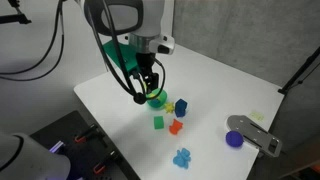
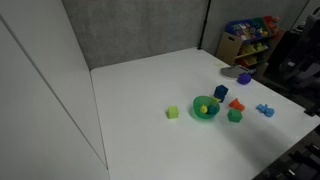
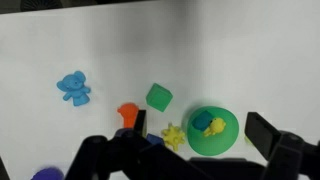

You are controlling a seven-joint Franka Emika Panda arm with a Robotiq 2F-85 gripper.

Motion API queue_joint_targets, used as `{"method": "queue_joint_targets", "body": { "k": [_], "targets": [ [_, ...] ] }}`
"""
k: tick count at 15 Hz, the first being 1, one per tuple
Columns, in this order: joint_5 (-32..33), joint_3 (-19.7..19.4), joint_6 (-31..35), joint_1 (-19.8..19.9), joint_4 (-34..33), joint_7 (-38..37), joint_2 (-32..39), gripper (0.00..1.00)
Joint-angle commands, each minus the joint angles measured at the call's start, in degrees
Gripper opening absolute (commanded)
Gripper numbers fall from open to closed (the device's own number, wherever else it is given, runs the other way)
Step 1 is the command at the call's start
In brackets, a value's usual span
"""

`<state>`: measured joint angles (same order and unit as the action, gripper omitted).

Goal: Put two objects in the bowl

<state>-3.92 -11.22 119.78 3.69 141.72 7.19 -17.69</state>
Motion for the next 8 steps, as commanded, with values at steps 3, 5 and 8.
{"method": "queue_joint_targets", "body": {
  "k": [3,5,8],
  "targets": [
    [-0.3,1.0,-0.1,1.0,-0.1,0.3,0.1,1.0],
    [-0.3,1.0,-0.1,1.0,-0.1,0.3,0.1,1.0],
    [0.1,0.6,1.7,2.0,-2.1,-1.4,4.1,1.0]
  ]
}}
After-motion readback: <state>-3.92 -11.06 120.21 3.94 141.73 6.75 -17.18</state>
